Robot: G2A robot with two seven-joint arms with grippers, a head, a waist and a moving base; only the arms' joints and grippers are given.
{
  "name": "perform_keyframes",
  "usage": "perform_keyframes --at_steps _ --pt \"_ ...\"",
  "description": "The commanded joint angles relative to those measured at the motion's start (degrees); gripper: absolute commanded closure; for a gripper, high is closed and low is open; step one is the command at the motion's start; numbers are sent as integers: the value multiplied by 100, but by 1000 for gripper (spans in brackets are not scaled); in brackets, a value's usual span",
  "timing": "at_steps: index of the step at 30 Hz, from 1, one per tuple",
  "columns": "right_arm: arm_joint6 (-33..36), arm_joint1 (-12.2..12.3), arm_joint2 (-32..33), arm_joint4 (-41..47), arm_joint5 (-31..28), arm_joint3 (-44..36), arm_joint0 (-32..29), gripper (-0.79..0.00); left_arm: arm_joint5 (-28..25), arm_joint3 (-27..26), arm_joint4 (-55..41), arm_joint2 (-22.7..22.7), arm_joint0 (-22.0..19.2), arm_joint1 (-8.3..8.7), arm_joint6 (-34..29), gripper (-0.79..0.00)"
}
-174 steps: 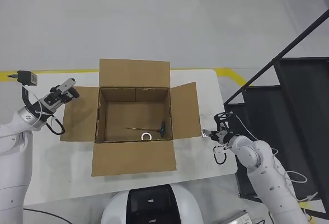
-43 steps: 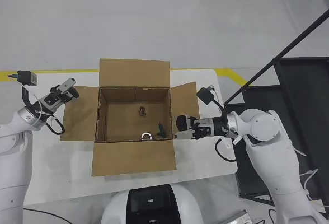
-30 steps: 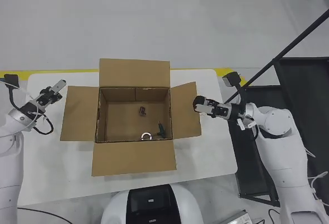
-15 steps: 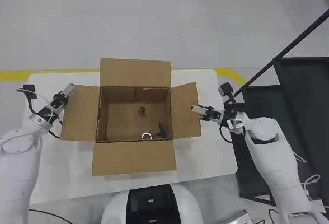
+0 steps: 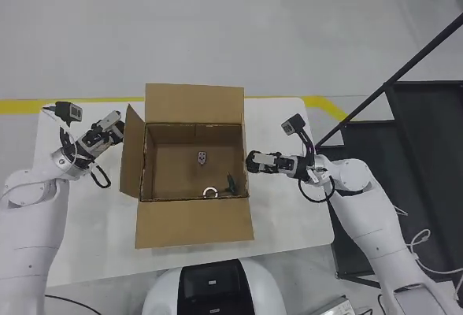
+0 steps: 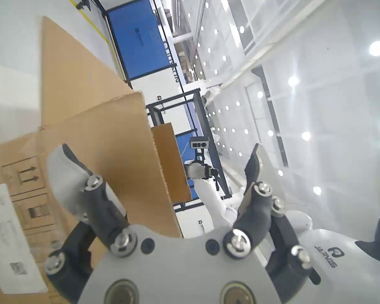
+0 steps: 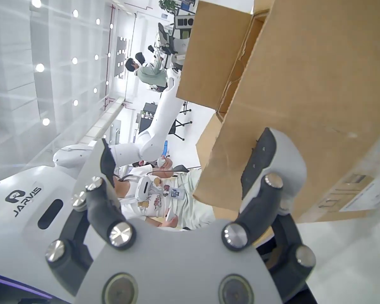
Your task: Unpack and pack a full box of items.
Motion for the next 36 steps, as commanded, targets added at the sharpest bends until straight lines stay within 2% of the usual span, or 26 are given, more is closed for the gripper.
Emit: perform_keyframes --at_steps 1,11,16,20,25,30,32,36 --pt "-25 -27 -185 -87 7 72 88 -785 4 97 -21 232 -138 -40 -55 -785" --pt "-373 -115 -917 -1230 203 376 409 -785 -118 777 307 1313 -771 -268 -240 -785" --pt "-493 -97 -992 -1648 315 306 396 -785 -262 850 506 1482 -842 -302 -164 -785" --pt "-512 -75 -951 -1637 277 131 340 -785 -315 791 648 1484 -823 -290 -93 -785" --pt "-261 2 -607 -1079 209 -253 183 -785 -255 633 506 1364 -735 -245 -215 -785" --pt "210 183 180 -643 329 -784 -243 -785 -236 489 70 1079 -622 -186 -278 -785" --pt "413 280 549 -871 512 -913 -488 -785 -276 390 -110 929 -555 -158 -259 -785" --pt "865 429 1010 -1347 852 -1145 -1034 -785 -276 390 -110 929 -555 -158 -259 -785"
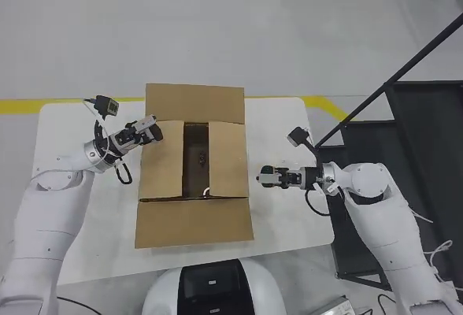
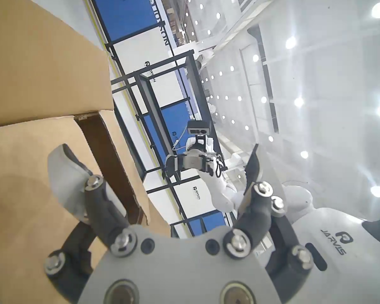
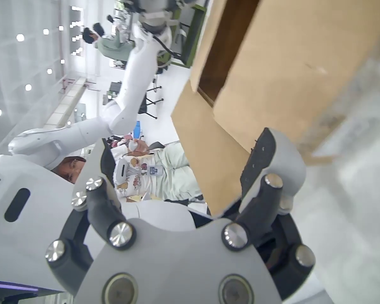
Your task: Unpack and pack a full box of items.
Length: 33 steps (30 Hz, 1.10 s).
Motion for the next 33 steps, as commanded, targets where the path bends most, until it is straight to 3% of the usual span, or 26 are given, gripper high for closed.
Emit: perform_keyframes --at_steps 1,10,17,24,33 --pt "207 50 97 -280 102 -68 -247 -785 2 3 7 4 -2 -1 -1 -785" --pt "380 68 -455 -264 31 -539 -941 -785 2 3 7 4 -2 -1 -1 -785" --pt "90 17 -967 -55 -77 -465 -862 -785 2 3 7 4 -2 -1 -1 -785" --pt "-200 -37 -1096 967 -360 -121 -681 -785 134 -203 268 90 123 -5 286 -785" --pt "10 88 -1123 -290 410 -13 -764 -785 220 -304 412 288 131 -33 362 -785"
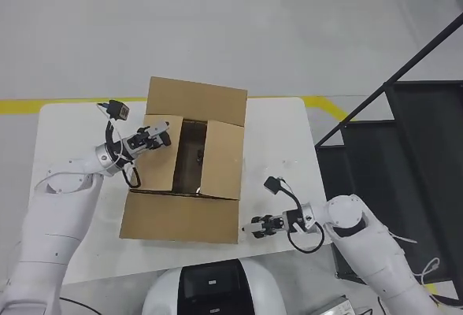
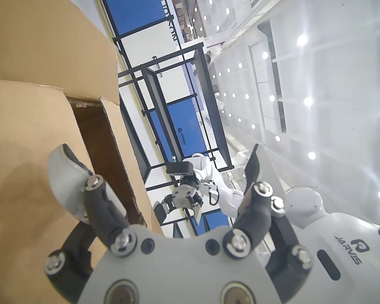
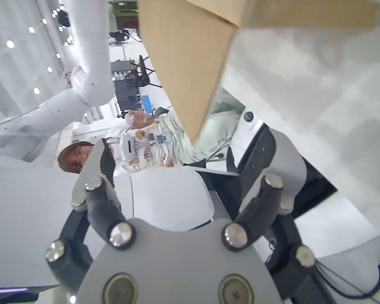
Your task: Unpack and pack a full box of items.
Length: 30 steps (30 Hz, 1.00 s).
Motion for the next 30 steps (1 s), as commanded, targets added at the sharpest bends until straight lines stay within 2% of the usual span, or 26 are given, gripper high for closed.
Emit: perform_keyframes --at_steps 1,5,11,15,19,24,30 --pt "2 2 -81 -32 75 -64 -38 -785 4 6 10 52 -31 -10 -10 -785" --pt "-51 -41 -450 62 99 -219 -14 -785 18 15 -10 173 -105 -40 -12 -785" --pt "-776 -165 -892 312 -152 -164 251 -785 33 196 19 425 -259 -104 -30 -785" --pt "-1293 -230 -977 557 -474 -58 417 -785 115 423 62 605 -371 -150 -57 -785" --pt "-1521 -247 -899 869 -713 -30 486 -785 214 577 148 685 -455 -172 -19 -785" --pt "-1686 -255 -833 1003 -871 31 561 -785 229 577 -11 613 -450 -167 -28 -785" --pt "-1952 -288 -831 996 -1110 12 761 -785 170 234 -352 233 -346 -81 -188 -785"
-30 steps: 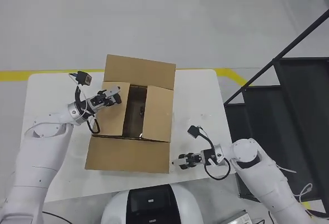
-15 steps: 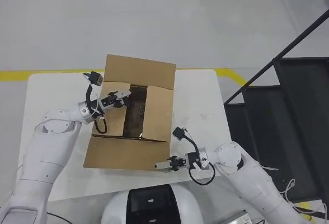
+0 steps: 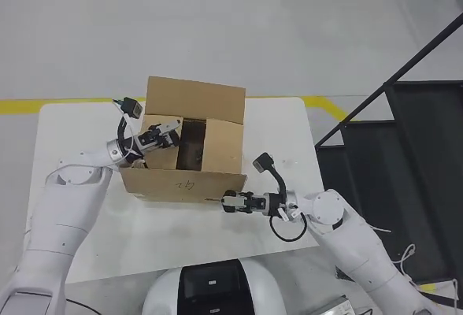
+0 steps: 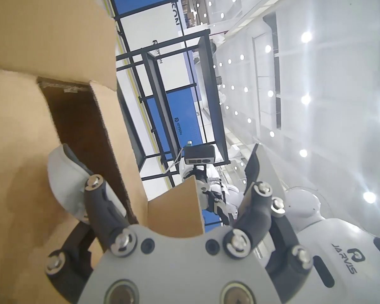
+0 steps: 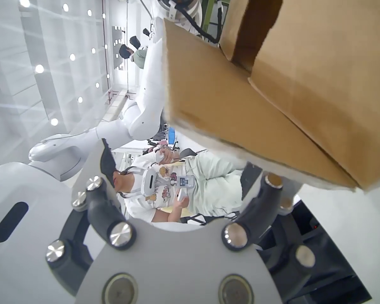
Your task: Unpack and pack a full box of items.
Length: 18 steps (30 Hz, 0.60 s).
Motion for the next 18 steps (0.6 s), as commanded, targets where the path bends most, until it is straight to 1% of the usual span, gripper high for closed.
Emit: perform_keyframes --at_steps 1,8,11,14,16,18 --pt "-57 -10 -11 -29 -72 -20 61 -785 -20 -150 -87 -170 64 41 -36 -785" --pt "-421 -49 -22 -491 -352 6 399 -785 -40 -698 -140 -800 372 194 29 -785" --pt "-651 -68 -33 -902 -437 60 584 -785 -11 -867 -105 -972 490 238 81 -785" --pt "-841 -93 -129 -1497 -330 209 797 -785 26 -1038 -119 -1086 590 270 63 -785" --pt "-949 -124 -236 -1688 -286 360 930 -785 50 -1189 -220 -1128 656 288 -87 -785" --pt "-1033 -156 -337 -1780 -267 491 1040 -785 134 -1352 -434 -1132 732 307 -442 -785"
